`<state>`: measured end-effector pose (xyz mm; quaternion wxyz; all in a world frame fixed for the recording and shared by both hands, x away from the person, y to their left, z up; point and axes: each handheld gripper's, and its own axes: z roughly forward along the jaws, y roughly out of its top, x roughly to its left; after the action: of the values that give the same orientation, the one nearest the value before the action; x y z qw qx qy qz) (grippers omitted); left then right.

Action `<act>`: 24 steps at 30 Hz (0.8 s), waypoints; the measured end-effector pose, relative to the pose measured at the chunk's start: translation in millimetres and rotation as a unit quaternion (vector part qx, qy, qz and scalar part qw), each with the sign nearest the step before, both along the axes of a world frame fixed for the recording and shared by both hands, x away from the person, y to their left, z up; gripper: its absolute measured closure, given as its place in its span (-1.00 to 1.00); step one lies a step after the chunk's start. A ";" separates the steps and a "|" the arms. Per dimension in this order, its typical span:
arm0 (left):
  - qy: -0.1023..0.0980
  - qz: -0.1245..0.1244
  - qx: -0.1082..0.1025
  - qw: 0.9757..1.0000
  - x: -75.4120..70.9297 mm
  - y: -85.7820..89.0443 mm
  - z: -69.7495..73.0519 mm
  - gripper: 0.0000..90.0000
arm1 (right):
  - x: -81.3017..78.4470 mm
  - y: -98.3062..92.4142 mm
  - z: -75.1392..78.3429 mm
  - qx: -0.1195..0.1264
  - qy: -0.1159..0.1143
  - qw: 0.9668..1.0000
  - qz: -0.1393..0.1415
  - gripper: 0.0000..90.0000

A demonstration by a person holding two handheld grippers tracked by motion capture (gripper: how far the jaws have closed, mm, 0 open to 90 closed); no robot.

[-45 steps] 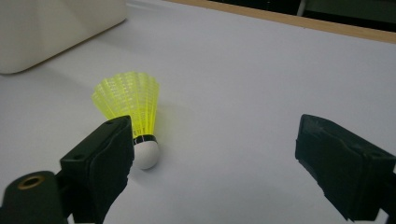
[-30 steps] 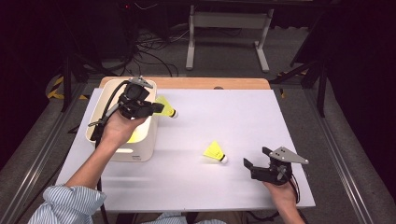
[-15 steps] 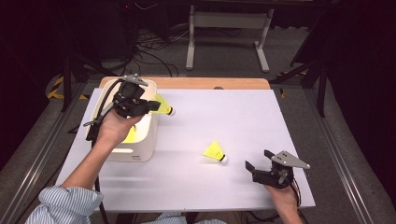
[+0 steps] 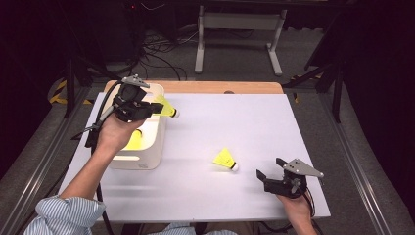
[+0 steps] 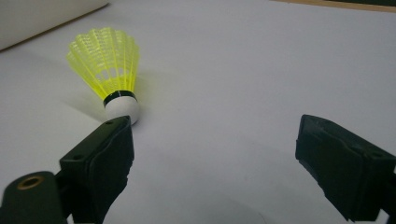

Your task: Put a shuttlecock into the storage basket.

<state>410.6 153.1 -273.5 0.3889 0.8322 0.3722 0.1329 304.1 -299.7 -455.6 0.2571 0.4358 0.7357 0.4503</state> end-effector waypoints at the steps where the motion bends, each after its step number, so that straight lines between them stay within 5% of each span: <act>1: -0.001 0.001 -0.001 1.000 -0.2 1.6 0.8 1.00 | -0.1 0.0 0.0 0.000 0.000 1.000 0.000 -0.73; 24: -0.009 0.033 -0.006 0.999 -1.0 25.0 6.8 1.00 | 0.2 0.3 -0.7 0.001 0.003 1.000 0.002 -0.72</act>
<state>409.6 178.1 -266.8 0.3925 0.8162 0.3964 0.1507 304.3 -299.4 -456.3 0.2538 0.4357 0.7370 0.4501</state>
